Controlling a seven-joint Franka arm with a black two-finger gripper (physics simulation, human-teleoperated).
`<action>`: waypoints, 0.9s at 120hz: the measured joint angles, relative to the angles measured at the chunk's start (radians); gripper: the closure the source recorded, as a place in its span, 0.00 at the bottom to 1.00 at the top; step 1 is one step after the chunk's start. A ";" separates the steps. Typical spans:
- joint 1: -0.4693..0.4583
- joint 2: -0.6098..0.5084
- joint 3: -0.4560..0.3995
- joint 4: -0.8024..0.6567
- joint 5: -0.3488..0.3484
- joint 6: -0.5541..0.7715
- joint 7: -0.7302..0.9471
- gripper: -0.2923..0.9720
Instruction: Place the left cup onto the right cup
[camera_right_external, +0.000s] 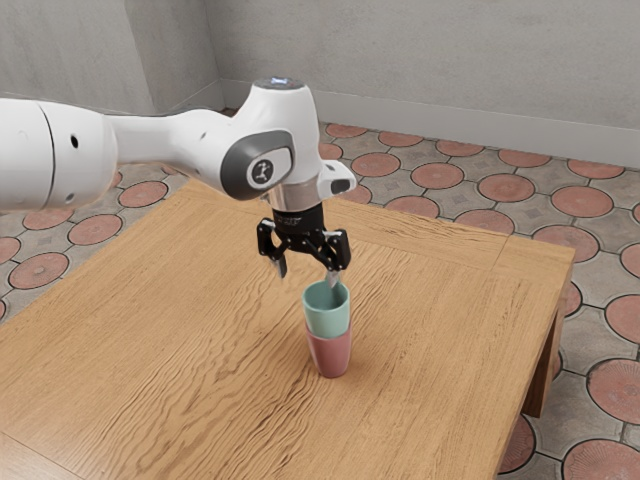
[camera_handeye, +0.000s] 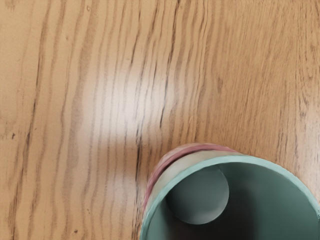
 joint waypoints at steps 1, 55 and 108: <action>0.000 0.000 0.000 0.005 0.000 -0.002 0.000 0.25; 0.050 -0.038 0.010 0.235 0.020 -0.267 0.042 0.23; 0.101 -0.147 0.060 0.204 0.026 -0.388 0.219 0.23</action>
